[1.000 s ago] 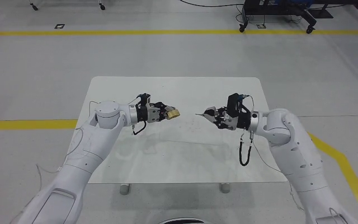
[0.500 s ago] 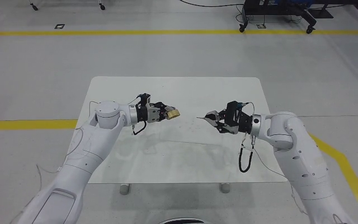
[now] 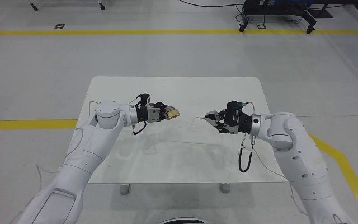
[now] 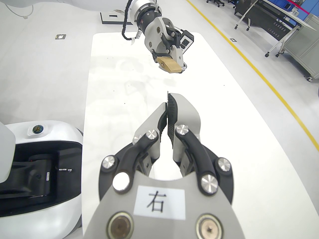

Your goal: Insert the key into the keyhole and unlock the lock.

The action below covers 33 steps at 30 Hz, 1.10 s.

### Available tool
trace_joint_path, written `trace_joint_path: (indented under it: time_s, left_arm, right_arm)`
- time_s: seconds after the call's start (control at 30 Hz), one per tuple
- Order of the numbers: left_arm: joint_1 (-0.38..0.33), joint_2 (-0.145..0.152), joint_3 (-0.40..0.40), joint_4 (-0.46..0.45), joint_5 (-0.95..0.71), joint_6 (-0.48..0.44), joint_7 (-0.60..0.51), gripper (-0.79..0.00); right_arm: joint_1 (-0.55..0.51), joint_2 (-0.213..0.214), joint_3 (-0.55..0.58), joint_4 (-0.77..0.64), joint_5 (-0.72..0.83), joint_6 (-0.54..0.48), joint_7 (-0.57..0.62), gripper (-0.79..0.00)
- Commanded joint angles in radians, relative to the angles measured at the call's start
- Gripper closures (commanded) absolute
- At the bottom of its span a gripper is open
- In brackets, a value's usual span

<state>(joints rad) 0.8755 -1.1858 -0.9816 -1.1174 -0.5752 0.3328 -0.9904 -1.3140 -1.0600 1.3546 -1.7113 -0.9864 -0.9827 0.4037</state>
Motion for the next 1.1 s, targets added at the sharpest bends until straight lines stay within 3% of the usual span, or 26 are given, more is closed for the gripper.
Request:
trace_joint_path:
  time_s: [0.0,0.2,0.37,0.67,1.07]
  left_arm:
    - [0.012,-0.001,-0.003,0.016,-0.019,0.008,0.013,0.0]
    - [-0.006,-0.005,0.009,0.018,0.006,0.067,0.065,0.0]
    - [-0.045,-0.014,0.04,0.022,-0.001,0.188,0.043,0.0]
    - [-0.125,-0.05,0.111,0.13,-0.084,0.373,0.004,0.0]
    - [-0.202,-0.096,0.189,0.245,-0.113,0.38,0.004,0.0]
  right_arm:
    - [0.022,-0.001,-0.028,-0.015,-0.033,0.023,0.031,0.0]
    - [0.092,-0.005,-0.117,-0.116,-0.19,0.085,0.16,0.0]
    - [0.116,-0.009,-0.184,-0.201,-0.294,0.132,0.22,0.0]
    - [0.175,-0.016,-0.287,-0.24,-0.432,0.151,0.32,0.0]
    - [0.232,-0.025,-0.378,-0.243,-0.466,0.098,0.355,0.0]
